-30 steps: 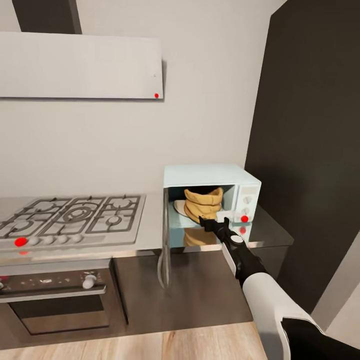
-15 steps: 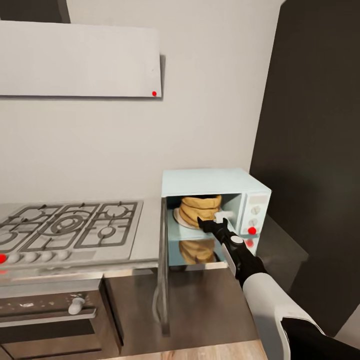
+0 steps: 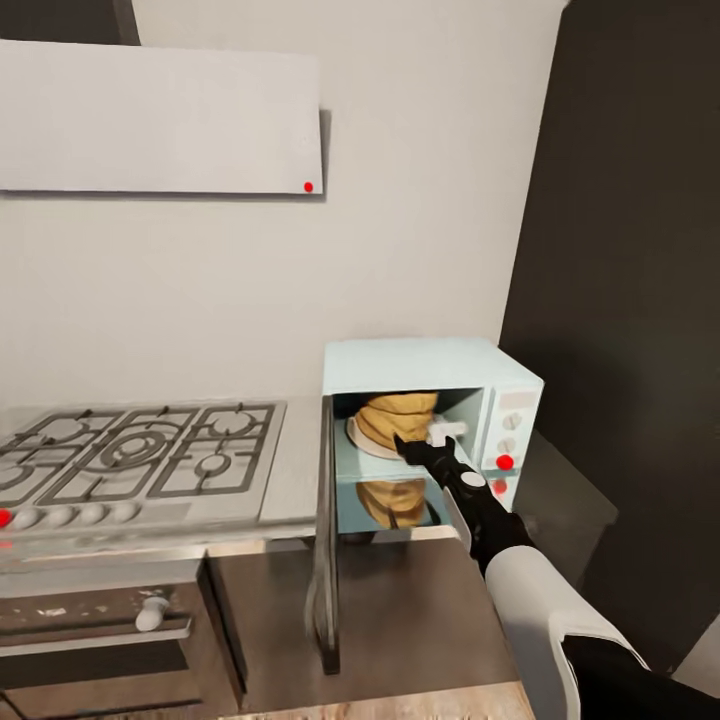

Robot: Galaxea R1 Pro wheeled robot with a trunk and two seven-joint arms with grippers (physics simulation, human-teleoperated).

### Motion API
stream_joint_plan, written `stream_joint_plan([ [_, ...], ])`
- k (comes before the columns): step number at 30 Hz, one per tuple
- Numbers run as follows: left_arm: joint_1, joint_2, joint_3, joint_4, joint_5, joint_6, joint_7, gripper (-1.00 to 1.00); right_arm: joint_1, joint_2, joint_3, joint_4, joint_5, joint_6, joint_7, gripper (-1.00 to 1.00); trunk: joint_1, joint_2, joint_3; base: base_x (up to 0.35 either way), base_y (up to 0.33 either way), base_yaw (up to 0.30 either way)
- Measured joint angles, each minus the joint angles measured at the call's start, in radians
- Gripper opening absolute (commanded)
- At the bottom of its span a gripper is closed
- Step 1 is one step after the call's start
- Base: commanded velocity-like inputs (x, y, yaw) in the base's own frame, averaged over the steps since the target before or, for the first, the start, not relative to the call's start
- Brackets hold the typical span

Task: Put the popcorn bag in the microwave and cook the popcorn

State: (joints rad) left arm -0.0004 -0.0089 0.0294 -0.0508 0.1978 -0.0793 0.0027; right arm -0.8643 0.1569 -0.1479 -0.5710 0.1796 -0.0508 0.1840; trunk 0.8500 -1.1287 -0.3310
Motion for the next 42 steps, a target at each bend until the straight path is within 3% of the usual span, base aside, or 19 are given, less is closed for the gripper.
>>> stream_joint_plan([
  [25, 0.0, 0.0, 0.0, 0.0, 0.0, -0.001, -0.001, 1.0, 0.0, -0.007, -0.002, -0.01, 0.0, 0.012, -0.016, 1.0, 0.0, 0.0, 0.0, -0.331, 0.0, 0.0],
  [32, 0.0, 0.0, 0.0, 0.001, 0.0, -0.001, 0.0, 1.0, 0.0, -0.082, -0.037, -0.02, 0.004, 0.057, -0.009, 1.0, 0.0, 0.0, 0.0, -0.254, 0.0, 0.0],
  [35, 0.0, 0.0, 0.001, 0.001, 0.0, 0.0, 0.0, 1.0, 0.0, -0.14, -0.037, -0.022, 0.001, 0.059, -0.005, 1.0, 0.0, 0.0, 0.0, -0.181, 0.0, 0.0],
  [37, 0.0, 0.0, 0.0, 0.001, 0.0, 0.0, 0.0, 1.0, 0.0, -0.162, -0.039, -0.019, 0.0, 0.059, -0.005, 1.0, 0.0, 0.0, 0.0, -0.071, 0.0, 0.0],
  [39, 0.0, 0.0, 0.0, 0.0, 0.0, 0.0, 0.0, 1.0, 0.003, -0.168, -0.038, -0.015, 0.002, 0.058, -0.005, 1.0, -0.001, 0.0, 0.0, -0.023, 0.0, 0.0],
  [42, 0.0, 0.0, 0.0, 0.0, 0.0, 0.0, 0.0, 1.0, 0.061, -0.17, -0.037, 0.047, 0.005, 0.055, -0.011, 1.0, -0.001, 0.0, 0.0, -0.005, 0.0, 0.0],
])
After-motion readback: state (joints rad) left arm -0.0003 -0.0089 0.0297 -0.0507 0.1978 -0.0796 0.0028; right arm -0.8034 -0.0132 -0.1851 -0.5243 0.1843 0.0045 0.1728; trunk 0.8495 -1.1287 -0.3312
